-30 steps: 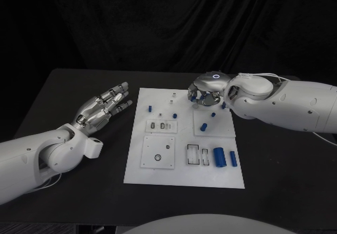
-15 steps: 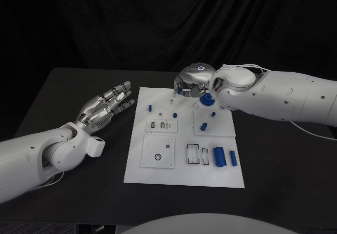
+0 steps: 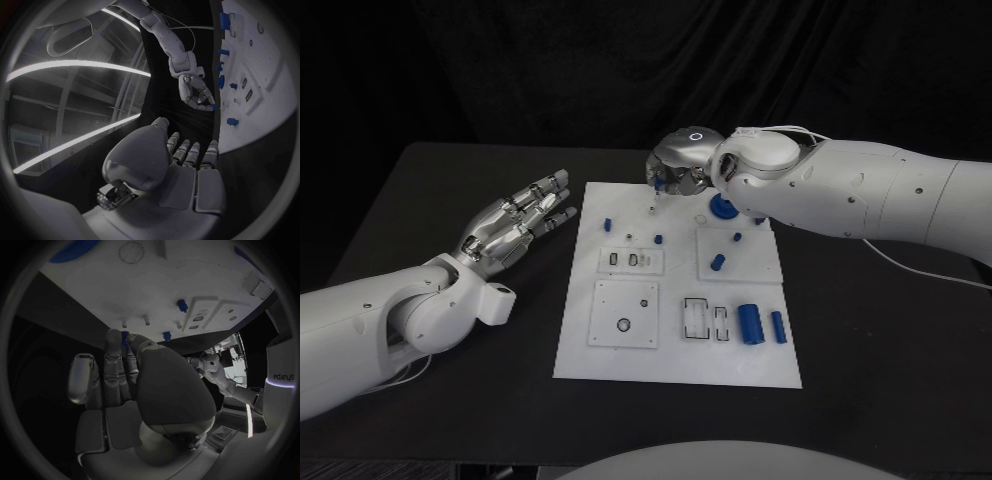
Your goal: Assemble the parts on the task board
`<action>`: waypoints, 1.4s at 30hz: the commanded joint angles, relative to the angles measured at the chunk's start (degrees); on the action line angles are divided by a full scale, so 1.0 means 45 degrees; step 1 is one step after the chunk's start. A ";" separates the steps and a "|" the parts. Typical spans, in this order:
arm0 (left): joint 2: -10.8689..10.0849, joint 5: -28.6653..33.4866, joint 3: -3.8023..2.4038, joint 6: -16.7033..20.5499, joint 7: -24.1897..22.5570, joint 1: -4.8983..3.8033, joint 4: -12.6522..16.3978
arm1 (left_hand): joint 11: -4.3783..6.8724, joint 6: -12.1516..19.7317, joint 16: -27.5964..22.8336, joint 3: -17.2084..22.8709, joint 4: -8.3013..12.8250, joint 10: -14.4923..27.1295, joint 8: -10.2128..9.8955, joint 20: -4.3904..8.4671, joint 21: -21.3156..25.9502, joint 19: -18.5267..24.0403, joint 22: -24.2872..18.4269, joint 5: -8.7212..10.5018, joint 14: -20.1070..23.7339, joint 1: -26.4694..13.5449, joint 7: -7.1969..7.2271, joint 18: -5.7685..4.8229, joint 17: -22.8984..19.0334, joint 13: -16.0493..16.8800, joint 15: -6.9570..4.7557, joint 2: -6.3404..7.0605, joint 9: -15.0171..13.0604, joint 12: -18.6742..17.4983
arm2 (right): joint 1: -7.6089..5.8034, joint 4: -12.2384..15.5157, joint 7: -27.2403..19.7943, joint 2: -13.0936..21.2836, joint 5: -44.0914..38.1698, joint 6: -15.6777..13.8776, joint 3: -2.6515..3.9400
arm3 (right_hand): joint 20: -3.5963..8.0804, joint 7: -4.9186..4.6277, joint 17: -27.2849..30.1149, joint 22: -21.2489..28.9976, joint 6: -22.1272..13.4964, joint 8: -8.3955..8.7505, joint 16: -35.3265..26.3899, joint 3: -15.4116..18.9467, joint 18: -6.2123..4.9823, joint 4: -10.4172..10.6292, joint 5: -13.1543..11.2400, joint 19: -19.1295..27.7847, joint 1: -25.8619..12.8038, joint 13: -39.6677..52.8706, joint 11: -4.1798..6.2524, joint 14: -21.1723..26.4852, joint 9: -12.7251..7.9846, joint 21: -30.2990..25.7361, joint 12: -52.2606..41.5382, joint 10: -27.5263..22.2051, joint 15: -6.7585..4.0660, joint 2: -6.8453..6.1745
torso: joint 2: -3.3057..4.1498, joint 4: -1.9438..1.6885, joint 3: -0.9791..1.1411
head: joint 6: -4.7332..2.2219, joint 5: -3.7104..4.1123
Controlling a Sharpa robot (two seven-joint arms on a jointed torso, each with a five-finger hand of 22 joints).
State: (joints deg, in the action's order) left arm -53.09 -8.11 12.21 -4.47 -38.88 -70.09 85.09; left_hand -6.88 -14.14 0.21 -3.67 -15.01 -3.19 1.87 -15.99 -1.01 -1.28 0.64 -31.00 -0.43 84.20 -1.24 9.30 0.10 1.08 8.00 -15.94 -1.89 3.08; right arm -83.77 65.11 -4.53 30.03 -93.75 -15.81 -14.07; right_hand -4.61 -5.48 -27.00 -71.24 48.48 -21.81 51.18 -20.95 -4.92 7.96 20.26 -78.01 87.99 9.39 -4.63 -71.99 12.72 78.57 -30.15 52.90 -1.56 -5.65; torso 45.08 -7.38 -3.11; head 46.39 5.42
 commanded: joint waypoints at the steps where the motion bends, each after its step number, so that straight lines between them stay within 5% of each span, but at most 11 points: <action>1: 0.0046 -0.0002 -0.0013 -0.0178 -0.2291 -0.0020 0.0002 | -0.0038 -0.0019 0.0005 0.0102 0.0007 0.0033 0.0049 -0.0024 -0.0041 -0.0038 0.0014 -0.0063 0.0002 0.0129 -0.0020 0.0243 0.0022 0.0010 0.0091 -0.0001 -0.0018 0.0059 | 0.0048 -0.0173 -0.0070 -0.0075 0.0061 0.0569 0.0011 | -0.0025 0.0017 0.0016 0.0011 -0.0122 0.0052 -0.0050 0.0027 0.0080 -0.0079 -0.0071 0.0101 -0.0004 0.0005 0.0247 0.0130 0.0018 -0.0042 0.0049 0.0314 -0.0003 0.0036 | -0.0004 0.0004 -0.0002 | 0.0025 0.0025; 8: 0.0111 -0.0002 -0.0013 -0.0257 -0.2259 -0.0020 -0.0062 | 0.0216 -0.0413 0.0011 0.0156 -0.0190 0.0036 0.0142 -0.0036 -0.0047 -0.0052 0.0016 0.0103 -0.0012 -0.0008 -0.0693 0.0238 0.0026 0.0014 0.0056 0.0046 -0.0070 0.0122 | 0.0165 -0.0416 -0.0025 -0.0187 0.0063 0.0705 0.0013 | -0.0026 0.0038 0.0015 -0.0007 -0.0213 0.0135 -0.0068 0.0041 0.0083 -0.0076 -0.0165 0.0113 -0.0044 0.0011 0.0242 0.0155 0.0010 -0.0051 0.0118 0.0328 0.0001 0.0036 | -0.0008 0.0030 0.0003 | -0.0022 0.0013; 42: 0.0354 -0.0001 -0.0013 -0.0516 -0.2110 -0.0014 -0.0381 | 0.0250 -0.0634 0.0006 0.0252 -0.0153 0.0060 0.0191 -0.0044 -0.0041 -0.0046 0.0012 0.0068 -0.0005 0.0051 -0.0877 0.0235 0.0023 0.0008 0.0046 0.0039 -0.0097 0.0122 | 0.0399 -0.0734 -0.0046 -0.0473 0.0414 0.0415 0.0023 | -0.0035 0.0089 0.0002 0.0048 -0.0538 0.0518 -0.0106 0.0000 0.0059 -0.0091 -0.0303 0.0212 -0.0094 0.0045 0.0223 0.0208 -0.0057 -0.0146 0.0337 0.0366 0.0007 0.0075 | -0.0024 0.0015 -0.0014 | 0.0121 0.0045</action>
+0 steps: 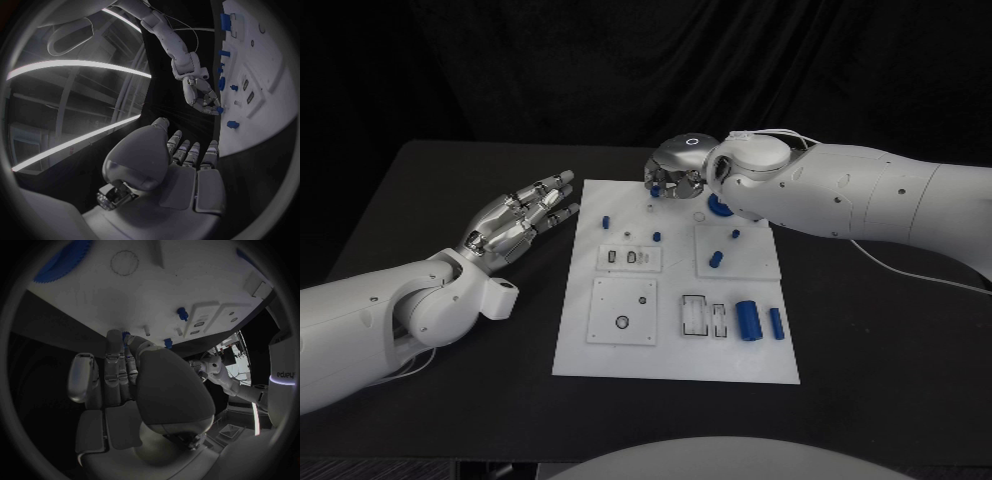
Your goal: Assemble the parts on the task board
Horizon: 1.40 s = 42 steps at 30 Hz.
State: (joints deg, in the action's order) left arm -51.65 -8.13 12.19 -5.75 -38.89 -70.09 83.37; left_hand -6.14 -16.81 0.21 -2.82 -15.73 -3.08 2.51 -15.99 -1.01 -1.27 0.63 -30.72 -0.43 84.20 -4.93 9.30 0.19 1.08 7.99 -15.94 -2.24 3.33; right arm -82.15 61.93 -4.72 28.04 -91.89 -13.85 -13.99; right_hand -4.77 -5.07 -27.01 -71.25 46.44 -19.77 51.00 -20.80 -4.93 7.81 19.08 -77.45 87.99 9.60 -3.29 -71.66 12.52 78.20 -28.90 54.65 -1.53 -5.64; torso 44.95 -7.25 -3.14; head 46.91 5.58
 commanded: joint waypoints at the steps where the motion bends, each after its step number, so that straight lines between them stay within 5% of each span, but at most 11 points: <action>1: 0.0046 0.0003 -0.0009 -0.0239 -0.2099 -0.0013 -0.0011 | 0.0085 -0.0040 0.0006 0.0062 0.0008 0.0035 0.0049 -0.0045 -0.0041 -0.0047 0.0015 0.0006 -0.0005 0.0051 -0.0057 0.0234 0.0005 0.0009 0.0048 0.0039 -0.0018 0.0065 | 0.0040 -0.0049 0.0065 -0.0055 0.0000 0.0046 0.0006 | -0.0006 0.0016 0.0010 0.0126 -0.0154 0.0154 -0.0095 -0.0046 0.0043 -0.0057 -0.0042 0.0156 -0.0106 -0.0004 -0.0100 0.0179 -0.0033 -0.0128 0.0129 -0.0079 0.0011 0.0068 | 0.0005 -0.0011 -0.0006 | 0.0005 0.0009; 6: 0.0061 0.0003 -0.0009 -0.0259 -0.2069 -0.0011 -0.0039 | 0.0085 -0.0040 0.0006 0.0062 0.0008 0.0035 0.0049 -0.0045 -0.0041 -0.0047 0.0015 0.0006 -0.0005 0.0051 -0.0057 0.0234 0.0005 0.0009 0.0048 0.0039 -0.0018 0.0065 | 0.0044 -0.0103 0.0422 -0.0104 0.0000 0.0285 0.0007 | -0.0128 0.0067 0.0056 0.0702 -0.0567 0.0771 -0.0287 -0.0181 -0.0092 0.0018 -0.0060 0.0662 -0.0249 -0.0140 -0.0383 0.0469 -0.0184 -0.0623 0.0765 -0.0766 0.0179 -0.0001 | 0.0015 -0.0016 -0.0008 | -0.0010 0.0003; 12: 0.0064 0.0003 -0.0009 -0.0276 -0.2035 -0.0009 -0.0070 | 0.0075 -0.0094 0.0006 0.0094 0.0024 0.0040 0.0061 -0.0050 -0.0041 -0.0047 0.0015 -0.0003 -0.0004 0.0070 -0.0089 0.0234 0.0004 0.0008 0.0050 0.0034 -0.0025 0.0066 | 0.0047 -0.0183 0.0839 -0.0103 0.0000 0.0535 0.0008 | -0.0455 0.0497 0.0175 0.2145 -0.1900 0.2279 -0.0668 -0.0050 -0.0441 -0.0107 -0.0553 0.1969 -0.0441 -0.0680 -0.0789 0.1212 -0.0617 -0.2006 0.2535 -0.3241 0.0506 -0.0222 | 0.0016 -0.0021 -0.0003 | -0.0026 -0.0008; 16: 0.0049 0.0003 -0.0009 -0.0291 -0.2024 -0.0008 -0.0069 | 0.0075 -0.0094 0.0006 0.0094 0.0024 0.0040 0.0061 -0.0050 -0.0041 -0.0047 0.0015 -0.0003 -0.0004 0.0070 -0.0089 0.0234 0.0004 0.0008 0.0050 0.0034 -0.0025 0.0066 | 0.0047 -0.0133 0.0877 0.0017 0.0000 0.0163 0.0014 | -0.0603 0.0784 0.0210 0.2876 -0.3917 0.3215 -0.0773 0.0394 -0.0619 -0.0347 -0.0723 0.2677 -0.0461 -0.0720 -0.0908 0.1653 -0.1184 -0.2816 0.2890 -0.4482 0.0651 -0.0114 | 0.0011 -0.0016 0.0004 | -0.0030 -0.0025; 24: -0.0121 0.0003 -0.0009 -0.0253 -0.2024 -0.0004 0.0005 | 0.0070 -0.0109 0.0005 0.0110 0.0034 0.0044 0.0065 -0.0054 -0.0044 -0.0051 0.0017 -0.0009 -0.0004 0.0079 -0.0103 0.0233 0.0004 0.0007 0.0052 0.0034 -0.0027 0.0064 | -0.0168 0.0667 0.0595 0.0872 0.0099 -0.1373 0.0091 | -0.0570 0.0735 0.0209 0.2857 -0.3731 0.3292 -0.0714 0.0701 -0.0636 -0.0380 -0.0805 0.2650 -0.0524 -0.0466 -0.0771 0.1684 -0.1192 -0.2949 0.2328 -0.4283 0.0589 -0.0003 | 0.0009 0.0008 0.0006 | -0.0116 -0.0130; 32: -0.0277 0.0002 -0.0008 -0.0174 -0.1993 -0.0002 0.0092 | 0.0063 -0.0154 0.0010 0.0125 0.0046 0.0033 0.0074 -0.0057 -0.0052 -0.0061 0.0021 -0.0016 -0.0013 0.0089 -0.0113 0.0234 0.0008 0.0012 0.0053 0.0040 -0.0033 0.0081 | -0.0941 0.2623 0.1033 0.2797 0.0473 -0.1655 0.0102 | -0.0498 0.0072 0.0274 0.2827 -0.1463 0.2802 -0.0700 0.0950 -0.0644 -0.0152 -0.0910 0.2492 -0.0690 0.0264 -0.0678 0.1580 -0.0786 -0.3162 0.0544 -0.2458 0.0514 0.0183 | 0.0004 0.0048 0.0017 | -0.0101 -0.0198; 36: -0.0319 0.0002 -0.0008 -0.0145 -0.1981 -0.0001 0.0138 | 0.0062 -0.0169 0.0011 0.0139 0.0058 0.0027 0.0079 -0.0061 -0.0051 -0.0060 0.0021 -0.0032 -0.0014 0.0099 -0.0122 0.0235 0.0009 0.0014 0.0056 0.0048 -0.0035 0.0090 | -0.1125 0.3555 0.1249 0.3897 0.0529 -0.1518 0.0059 | -0.0355 -0.0115 0.0310 0.2813 -0.0757 0.2675 -0.0720 0.1153 -0.0653 0.0037 -0.1017 0.2393 -0.0858 0.1568 -0.0159 0.1460 -0.0713 -0.3312 -0.1845 -0.0704 0.0312 0.0114 | -0.0016 0.0073 0.0013 | -0.0049 -0.0269; 37: -0.0326 0.0002 -0.0008 -0.0142 -0.1978 -0.0001 0.0142 | 0.0057 -0.0183 0.0012 0.0151 0.0069 0.0026 0.0083 -0.0063 -0.0054 -0.0064 0.0022 -0.0046 -0.0017 0.0109 -0.0124 0.0235 0.0010 0.0015 0.0054 0.0055 -0.0036 0.0093 | -0.1146 0.3716 0.1287 0.4115 0.0536 -0.1465 0.0043 | -0.0074 -0.0110 -0.0055 0.2326 -0.0564 0.2860 -0.0330 0.1232 -0.0546 0.0281 -0.0935 0.1924 -0.1013 0.3241 0.0017 0.1409 -0.0771 -0.2986 -0.3948 -0.1839 0.0147 0.0125 | -0.0021 0.0090 0.0024 | -0.0031 -0.0288; 38: -0.0331 0.0002 -0.0008 -0.0140 -0.1975 -0.0001 0.0141 | 0.0057 -0.0183 0.0012 0.0151 0.0069 0.0026 0.0083 -0.0063 -0.0054 -0.0064 0.0022 -0.0046 -0.0017 0.0109 -0.0124 0.0235 0.0010 0.0015 0.0054 0.0055 -0.0036 0.0093 | -0.1166 0.3883 0.1333 0.4360 0.0543 -0.1395 0.0024 | -0.0112 -0.0096 -0.0201 0.1813 -0.0501 0.2868 -0.0114 0.1283 -0.0400 0.0320 -0.1024 0.1545 -0.1058 0.3556 0.0129 0.1226 -0.0768 -0.2552 -0.4479 -0.1536 0.0141 0.0089 | -0.0021 0.0103 0.0029 | -0.0023 -0.0307; 40: -0.0334 0.0002 -0.0008 -0.0144 -0.1968 0.0000 0.0129 | 0.0057 -0.0183 0.0012 0.0151 0.0069 0.0026 0.0083 -0.0063 -0.0054 -0.0064 0.0022 -0.0046 -0.0017 0.0109 -0.0124 0.0235 0.0010 0.0015 0.0054 0.0055 -0.0036 0.0093 | -0.1180 0.4088 0.1444 0.4725 0.0552 -0.1257 -0.0002 | 0.0048 -0.0099 -0.3814 0.0399 -0.0242 0.3021 0.2470 0.1521 -0.0140 0.0846 -0.1301 0.0633 -0.1482 0.6729 0.0408 0.0142 -0.0782 -0.1365 -0.8023 -0.1220 -0.0058 0.0118 | -0.0019 0.0128 0.0035 | -0.0005 -0.0352; 42: -0.0323 0.0002 -0.0008 -0.0155 -0.1965 0.0002 0.0109 | 0.0057 -0.0183 0.0012 0.0151 0.0069 0.0026 0.0083 -0.0063 -0.0054 -0.0064 0.0022 -0.0046 -0.0017 0.0109 -0.0124 0.0235 0.0010 0.0015 0.0054 0.0055 -0.0036 0.0093 | -0.1120 0.4249 0.1620 0.5075 0.0558 -0.1164 -0.0022 | 0.0046 -0.0144 -0.7017 -0.0811 0.0200 0.3006 0.4527 0.1804 0.0140 0.1236 -0.1779 -0.0112 -0.1842 1.1276 0.0465 -0.0998 -0.0698 -0.0340 -1.0942 0.1864 -0.0078 0.0112 | -0.0021 0.0098 0.0019 | -0.0012 -0.0312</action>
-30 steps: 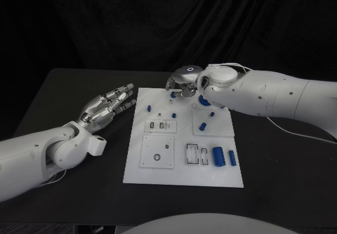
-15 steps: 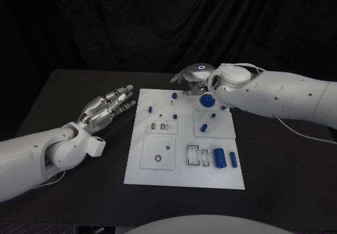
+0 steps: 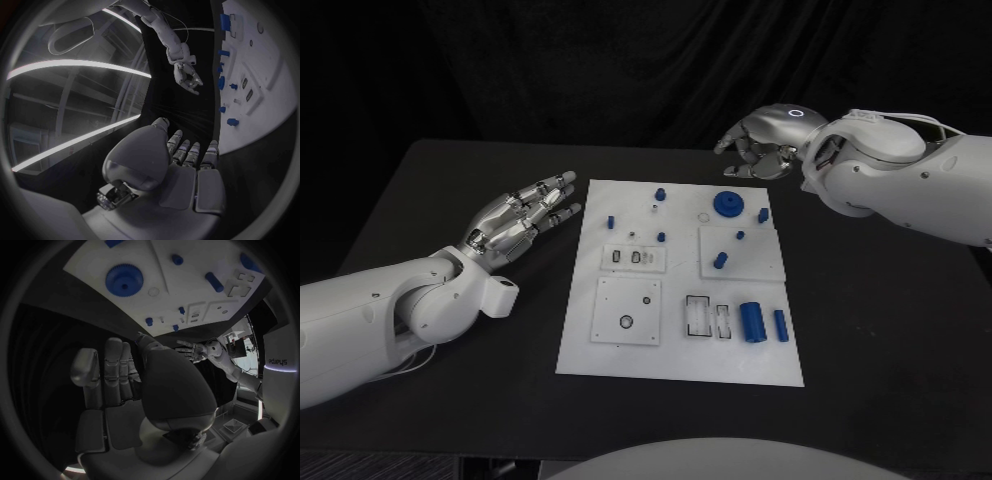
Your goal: Assemble the parts on the task board
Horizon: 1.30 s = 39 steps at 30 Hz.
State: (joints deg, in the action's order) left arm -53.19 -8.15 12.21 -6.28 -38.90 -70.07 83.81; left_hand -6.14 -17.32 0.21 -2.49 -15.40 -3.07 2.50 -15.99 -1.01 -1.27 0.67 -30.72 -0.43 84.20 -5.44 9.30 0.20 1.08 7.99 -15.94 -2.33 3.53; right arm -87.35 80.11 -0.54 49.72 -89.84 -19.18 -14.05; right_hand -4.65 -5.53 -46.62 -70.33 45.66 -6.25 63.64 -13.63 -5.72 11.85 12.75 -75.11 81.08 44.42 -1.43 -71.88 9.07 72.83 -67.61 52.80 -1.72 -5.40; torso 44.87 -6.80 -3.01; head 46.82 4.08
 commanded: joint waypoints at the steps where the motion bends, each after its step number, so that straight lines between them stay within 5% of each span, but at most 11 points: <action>1: 0.0026 0.0006 -0.0012 -0.0044 -0.1960 -0.0001 0.0003 | 0.0055 -0.0058 0.0013 0.0087 0.0004 0.0023 0.0084 -0.0064 -0.0053 -0.0064 0.0013 -0.0056 -0.0019 0.0115 -0.0013 0.0235 0.0009 0.0016 0.0057 0.0061 -0.0016 0.0053 | 0.0084 0.0260 0.0785 0.0381 0.0103 0.0041 -0.0015 | 0.0024 -0.0041 -0.3465 -0.1391 0.0500 0.0026 0.2199 0.0299 0.0395 0.0427 -0.0417 -0.0847 -0.0343 0.4642 0.0060 -0.1208 0.0104 0.1166 -0.2928 0.3057 -0.0044 0.0062 | -0.0010 0.0014 -0.0014 | 0.0013 0.0018; 3: 0.0040 0.0006 -0.0012 -0.0058 -0.1955 0.0001 -0.0009 | 0.0055 -0.0058 0.0013 0.0087 0.0004 0.0023 0.0084 -0.0064 -0.0053 -0.0064 0.0013 -0.0056 -0.0019 0.0115 -0.0013 0.0235 0.0009 0.0016 0.0057 0.0061 -0.0016 0.0053 | 0.0171 0.0309 0.0951 0.0529 0.0105 0.0051 -0.0022 | 0.0048 -0.0044 -0.4236 -0.1788 0.0651 0.0019 0.2670 0.0397 0.0486 0.0525 -0.0435 -0.1115 -0.0437 0.5660 0.0070 -0.1526 0.0148 0.1510 -0.3426 0.3921 -0.0059 0.0072 | -0.0013 0.0019 -0.0023 | 0.0014 0.0010; 7: 0.0073 0.0006 -0.0012 -0.0095 -0.1945 0.0008 -0.0037 | 0.0055 -0.0058 0.0013 0.0087 0.0004 0.0023 0.0084 -0.0064 -0.0053 -0.0064 0.0013 -0.0056 -0.0019 0.0115 -0.0013 0.0235 0.0009 0.0016 0.0057 0.0061 -0.0016 0.0053 | 0.0390 0.0311 0.1258 0.0688 0.0107 0.0098 -0.0030 | 0.0118 -0.0009 -0.7998 -0.2462 0.0819 0.0152 0.4951 0.0829 0.0638 0.0880 -0.0561 -0.1555 -0.0916 0.8984 0.0135 -0.3252 0.0227 0.2074 -0.4689 0.7098 -0.0133 0.0066 | 0.0024 -0.0007 -0.0006 | -0.0022 0.0067; 10: 0.0088 0.0006 -0.0012 -0.0116 -0.1942 0.0013 -0.0064 | 0.0052 -0.0048 0.0014 0.0096 0.0010 0.0028 0.0082 -0.0065 -0.0053 -0.0064 0.0012 -0.0064 -0.0021 0.0121 -0.0012 0.0235 0.0009 0.0014 0.0059 0.0061 -0.0014 0.0048 | 0.0571 0.0238 0.1258 0.0726 0.0108 0.0064 -0.0032 | 0.0156 -0.0001 -0.9354 -0.2904 0.0803 0.0244 0.5705 0.1016 0.0768 0.0964 -0.0464 -0.1942 -0.1175 1.0119 0.0167 -0.3894 0.0242 0.2471 -0.4974 0.8255 -0.0172 0.0060 | 0.0021 0.0002 0.0007 | 0.0013 0.0048; 17: 0.0126 0.0006 -0.0012 -0.0158 -0.1953 0.0025 -0.0138 | 0.0050 -0.0044 0.0015 0.0101 0.0014 0.0025 0.0081 -0.0066 -0.0054 -0.0066 0.0013 -0.0068 -0.0023 0.0124 -0.0012 0.0235 0.0010 0.0016 0.0062 0.0061 -0.0013 0.0052 | 0.0855 0.0011 0.1252 0.0638 0.0108 0.0034 -0.0034 | 0.0240 0.0130 -0.9639 -0.3308 0.0824 0.0415 0.5857 0.1142 0.0881 0.0923 -0.0238 -0.2263 -0.1245 1.0129 0.0279 -0.4027 0.0210 0.2813 -0.4976 0.8266 -0.0262 0.0003 | 0.0007 -0.0037 0.0005 | 0.0091 0.0076; 26: 0.0202 0.0007 -0.0012 -0.0230 -0.1972 0.0058 -0.0313 | 0.0042 -0.0027 0.0014 0.0129 0.0030 0.0036 0.0076 -0.0070 -0.0054 -0.0066 0.0013 -0.0078 -0.0021 0.0139 -0.0005 0.0235 0.0009 0.0012 0.0079 0.0058 -0.0009 0.0043 | 0.1084 -0.0224 0.1430 0.0388 0.0108 0.0435 -0.0035 | 0.0211 0.0052 -0.9639 -0.3354 0.0345 0.0585 0.5857 0.1177 0.0887 0.0851 -0.0764 -0.2280 -0.1041 1.0129 0.0217 -0.4027 0.0067 0.2828 -0.4976 0.8266 -0.0216 -0.0066 | -0.0010 -0.0074 -0.0008 | 0.0149 0.0164; 39: 0.0227 0.0007 -0.0012 -0.0270 -0.1964 0.0078 -0.0374 | 0.0042 -0.0027 0.0014 0.0129 0.0030 0.0036 0.0076 -0.0070 -0.0054 -0.0066 0.0013 -0.0078 -0.0021 0.0139 -0.0005 0.0235 0.0009 0.0012 0.0079 0.0058 -0.0009 0.0043 | 0.1346 -0.0630 0.1500 0.0004 0.0108 0.0709 -0.0034 | 0.0171 -0.0044 -0.9639 -0.3320 0.0212 0.0519 0.5857 0.1179 0.0869 0.0778 -0.1037 -0.2230 -0.0848 1.0129 0.0149 -0.4027 0.0027 0.2770 -0.4976 0.8266 -0.0168 -0.0073 | -0.0008 -0.0019 -0.0035 | 0.0107 0.0076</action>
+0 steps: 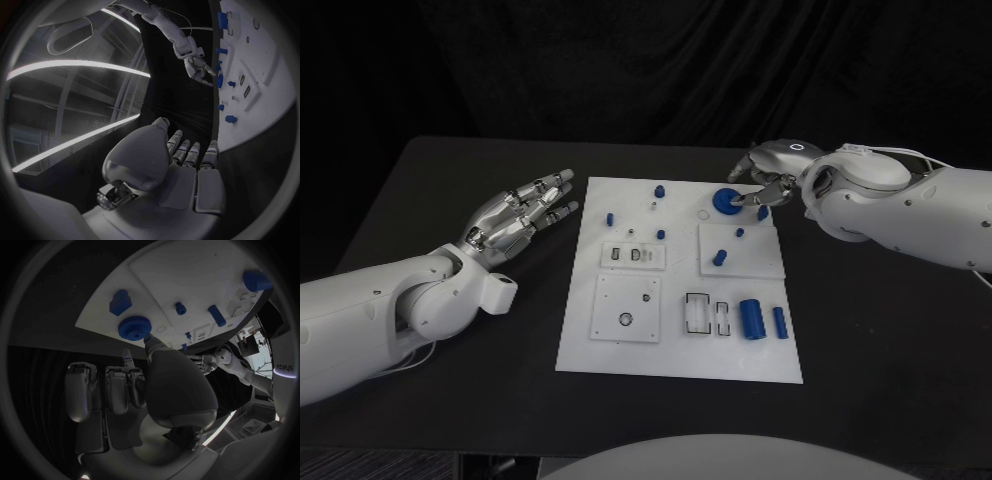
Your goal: Assemble the parts on the task board
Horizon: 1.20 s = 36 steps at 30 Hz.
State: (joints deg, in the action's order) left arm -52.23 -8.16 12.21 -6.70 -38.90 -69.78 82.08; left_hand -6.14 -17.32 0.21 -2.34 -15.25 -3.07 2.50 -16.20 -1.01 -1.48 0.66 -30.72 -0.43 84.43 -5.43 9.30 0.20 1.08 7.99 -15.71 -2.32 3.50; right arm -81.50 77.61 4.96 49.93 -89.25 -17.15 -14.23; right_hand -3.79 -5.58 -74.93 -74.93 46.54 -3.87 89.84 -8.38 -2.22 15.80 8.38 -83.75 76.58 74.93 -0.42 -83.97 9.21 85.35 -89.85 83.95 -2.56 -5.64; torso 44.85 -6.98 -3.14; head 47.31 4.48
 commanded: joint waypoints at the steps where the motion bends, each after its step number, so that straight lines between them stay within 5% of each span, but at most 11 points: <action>1: 0.0017 0.0010 -0.0012 -0.0180 -0.1961 0.0016 0.0007 | 0.0042 -0.0027 0.0014 0.0095 -0.0004 0.0035 0.0077 -0.0024 -0.0054 -0.0019 0.0015 -0.0078 -0.0022 0.0088 -0.0005 0.0235 0.0008 0.0012 0.0079 0.0006 -0.0011 0.0049 | 0.0063 -0.0121 0.0278 -0.0078 -0.0022 0.0280 0.0007 | -0.0023 -0.0039 -0.3348 -0.2305 0.0031 -0.0020 0.0036 0.0006 0.0095 -0.0110 -0.0055 -0.0319 0.0172 0.3349 -0.0080 -0.1341 0.0000 -0.0006 -0.0032 0.1345 0.0024 -0.0018 | -0.0006 0.0019 -0.0005 | 0.0001 -0.0010; 24: 0.0072 0.0012 -0.0012 -0.0328 -0.1861 0.0068 -0.0058 | 0.0035 0.0006 0.0011 0.0144 0.0018 0.0047 0.0067 -0.0030 -0.0050 -0.0015 0.0013 -0.0088 -0.0017 0.0107 -0.0001 0.0234 0.0006 0.0009 0.0103 -0.0004 -0.0005 0.0044 | 0.0384 -0.0936 0.0172 -0.0767 -0.0022 0.0771 0.0009 | -0.0078 -0.0033 -0.3348 -0.2293 0.0974 -0.0516 0.0036 -0.0088 0.0073 -0.0588 0.0931 -0.0271 0.0702 0.3349 -0.0099 -0.1341 0.0580 -0.0091 -0.0032 0.1345 0.0055 0.0128 | 0.0009 0.0010 0.0026 | 0.0078 0.0031; 29: 0.0089 0.0012 -0.0012 -0.0364 -0.1834 0.0082 -0.0071 | 0.0035 0.0006 0.0011 0.0144 0.0018 0.0047 0.0067 -0.0030 -0.0050 -0.0015 0.0013 -0.0088 -0.0017 0.0107 -0.0001 0.0234 0.0006 0.0009 0.0103 -0.0004 -0.0005 0.0044 | 0.0457 -0.1032 0.0071 -0.0880 -0.0022 0.0766 0.0010 | 0.0039 0.0127 -0.3348 -0.2321 0.1526 -0.1003 0.0036 -0.0217 0.0071 -0.1007 0.2290 -0.0276 0.0977 0.3349 0.0050 -0.1341 0.1418 -0.0113 -0.0032 0.1345 -0.0061 0.0241 | 0.0007 0.0017 0.0036 | 0.0098 0.0007; 34: 0.0084 0.0012 -0.0012 -0.0383 -0.1800 0.0090 -0.0078 | 0.0032 0.0014 0.0013 0.0159 0.0024 0.0049 0.0064 -0.0032 -0.0051 -0.0017 0.0014 -0.0089 -0.0019 0.0112 -0.0003 0.0233 0.0007 0.0009 0.0112 -0.0010 -0.0003 0.0045 | 0.0487 -0.1037 -0.0046 -0.0868 -0.0022 0.0579 0.0010 | 0.0162 0.0247 -0.3348 -0.2362 0.1859 -0.2149 0.0036 -0.0341 0.0076 -0.1601 0.3697 -0.0299 0.1266 0.3349 0.0171 -0.1341 0.2826 -0.0121 -0.0032 0.1345 -0.0175 0.0357 | 0.0007 0.0016 0.0041 | 0.0110 -0.0016; 36: 0.0077 0.0012 -0.0012 -0.0388 -0.1792 0.0092 -0.0082 | 0.0032 0.0014 0.0013 0.0159 0.0024 0.0049 0.0064 -0.0032 -0.0051 -0.0017 0.0014 -0.0089 -0.0019 0.0112 -0.0003 0.0233 0.0007 0.0009 0.0112 -0.0010 -0.0003 0.0045 | 0.0491 -0.1023 -0.0095 -0.0841 -0.0022 0.0462 0.0011 | 0.0188 0.0259 -0.3348 -0.2409 0.1596 -0.2988 0.0036 -0.0448 0.0089 -0.1910 0.4169 -0.0338 0.1402 0.3349 0.0194 -0.1341 0.3774 -0.0099 -0.0032 0.1345 -0.0198 0.0395 | 0.0000 0.0009 0.0031 | 0.0115 -0.0026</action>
State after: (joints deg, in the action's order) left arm -51.94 -8.17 12.21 -7.60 -38.91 -69.44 81.64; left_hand -6.14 -17.31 0.21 -1.94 -15.17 -3.07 2.49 -16.19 -1.01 -1.48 0.66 -30.72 -0.43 84.43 -5.43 9.30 0.21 1.08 7.99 -15.71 -2.32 3.50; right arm -80.04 73.20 4.41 45.95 -88.84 -15.89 -13.72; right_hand -3.37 -5.90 -74.92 -74.92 52.80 -8.71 89.84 -8.55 -2.24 9.27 26.64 -83.95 81.62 74.91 0.11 -83.97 13.58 85.13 -89.85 84.05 -2.98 -4.67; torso 44.87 -6.90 -2.97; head 47.80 4.39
